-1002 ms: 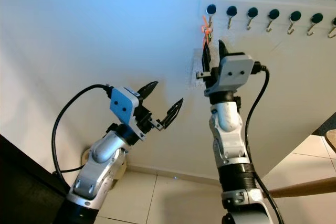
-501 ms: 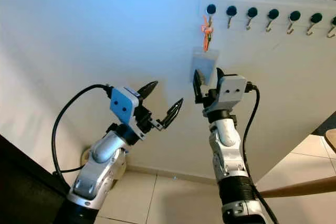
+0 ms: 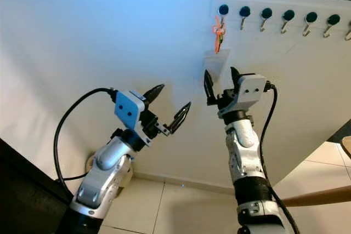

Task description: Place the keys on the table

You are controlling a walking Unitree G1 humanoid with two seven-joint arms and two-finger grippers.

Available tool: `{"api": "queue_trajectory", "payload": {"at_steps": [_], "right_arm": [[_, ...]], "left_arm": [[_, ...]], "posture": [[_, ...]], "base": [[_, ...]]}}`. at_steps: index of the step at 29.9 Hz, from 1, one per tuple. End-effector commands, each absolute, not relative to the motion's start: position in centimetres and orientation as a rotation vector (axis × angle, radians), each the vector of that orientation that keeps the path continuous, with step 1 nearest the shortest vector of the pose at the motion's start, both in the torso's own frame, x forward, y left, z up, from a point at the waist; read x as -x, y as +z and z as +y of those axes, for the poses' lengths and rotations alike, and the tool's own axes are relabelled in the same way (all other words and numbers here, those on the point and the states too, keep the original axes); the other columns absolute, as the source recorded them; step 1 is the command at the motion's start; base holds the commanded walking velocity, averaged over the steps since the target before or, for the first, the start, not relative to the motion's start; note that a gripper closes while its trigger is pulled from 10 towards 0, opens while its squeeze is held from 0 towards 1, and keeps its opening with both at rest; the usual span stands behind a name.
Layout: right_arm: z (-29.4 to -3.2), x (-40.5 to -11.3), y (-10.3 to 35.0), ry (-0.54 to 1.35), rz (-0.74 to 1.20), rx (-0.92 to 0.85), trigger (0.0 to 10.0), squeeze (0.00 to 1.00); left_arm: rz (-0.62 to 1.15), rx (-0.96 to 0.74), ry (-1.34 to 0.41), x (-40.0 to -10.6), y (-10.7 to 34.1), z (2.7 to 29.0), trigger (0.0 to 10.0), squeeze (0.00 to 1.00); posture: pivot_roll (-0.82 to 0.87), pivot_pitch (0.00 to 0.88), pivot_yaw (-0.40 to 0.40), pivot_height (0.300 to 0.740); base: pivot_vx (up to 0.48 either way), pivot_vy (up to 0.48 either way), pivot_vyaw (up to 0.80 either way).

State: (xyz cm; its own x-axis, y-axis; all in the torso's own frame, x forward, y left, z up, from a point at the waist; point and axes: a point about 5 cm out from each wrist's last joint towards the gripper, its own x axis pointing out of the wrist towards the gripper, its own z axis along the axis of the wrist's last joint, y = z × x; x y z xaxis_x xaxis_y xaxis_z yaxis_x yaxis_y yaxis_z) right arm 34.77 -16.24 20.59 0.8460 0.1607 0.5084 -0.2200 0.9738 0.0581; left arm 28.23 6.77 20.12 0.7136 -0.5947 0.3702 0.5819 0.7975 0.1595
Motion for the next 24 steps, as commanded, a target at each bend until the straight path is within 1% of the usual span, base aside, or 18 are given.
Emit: {"api": "queue_trajectory", "payload": {"at_steps": [1,8,11,13,14,24], "right_arm": [[-16.6,-34.9,20.7,0.198,-0.537,-0.124,10.0,0.0],[-17.2,-34.5,21.0,0.167,-0.572,-0.101,10.0,0.0],[-17.4,-34.6,20.5,0.17,-0.551,-0.111,10.0,0.0],[-17.4,-34.7,20.1,0.191,-0.527,-0.143,10.0,0.0],[-17.4,-34.9,19.6,0.209,-0.502,-0.187,10.0,0.0],[-17.3,-35.1,18.9,0.262,-0.463,-0.287,10.0,0.0]], "left_arm": [[-0.423,-0.015,-0.654,-27.9,20.1,6.6,10.0,0.0],[-0.421,-0.017,-0.657,-27.9,20.0,6.6,10.0,0.0],[-0.419,-0.016,-0.659,-27.9,20.0,6.5,10.0,0.0],[-0.418,-0.017,-0.661,-27.9,20.0,6.5,10.0,0.0],[-0.418,-0.018,-0.661,-27.9,20.0,6.5,10.0,0.0],[-0.418,-0.022,-0.659,-28.0,20.1,6.6,10.0,0.0]], "posture": [[0.05,0.145,-0.019,0.74],[0.05,0.145,-0.016,0.74],[0.05,0.145,-0.015,0.74],[0.05,0.145,-0.015,0.74],[0.05,0.145,-0.015,0.74],[0.05,0.144,-0.015,0.74]], "base": [[0.0,0.0,0.0],[0.0,0.0,0.0],[0.0,0.0,0.0],[0.0,0.0,0.0],[0.0,0.0,0.0],[0.0,0.0,0.0]]}}
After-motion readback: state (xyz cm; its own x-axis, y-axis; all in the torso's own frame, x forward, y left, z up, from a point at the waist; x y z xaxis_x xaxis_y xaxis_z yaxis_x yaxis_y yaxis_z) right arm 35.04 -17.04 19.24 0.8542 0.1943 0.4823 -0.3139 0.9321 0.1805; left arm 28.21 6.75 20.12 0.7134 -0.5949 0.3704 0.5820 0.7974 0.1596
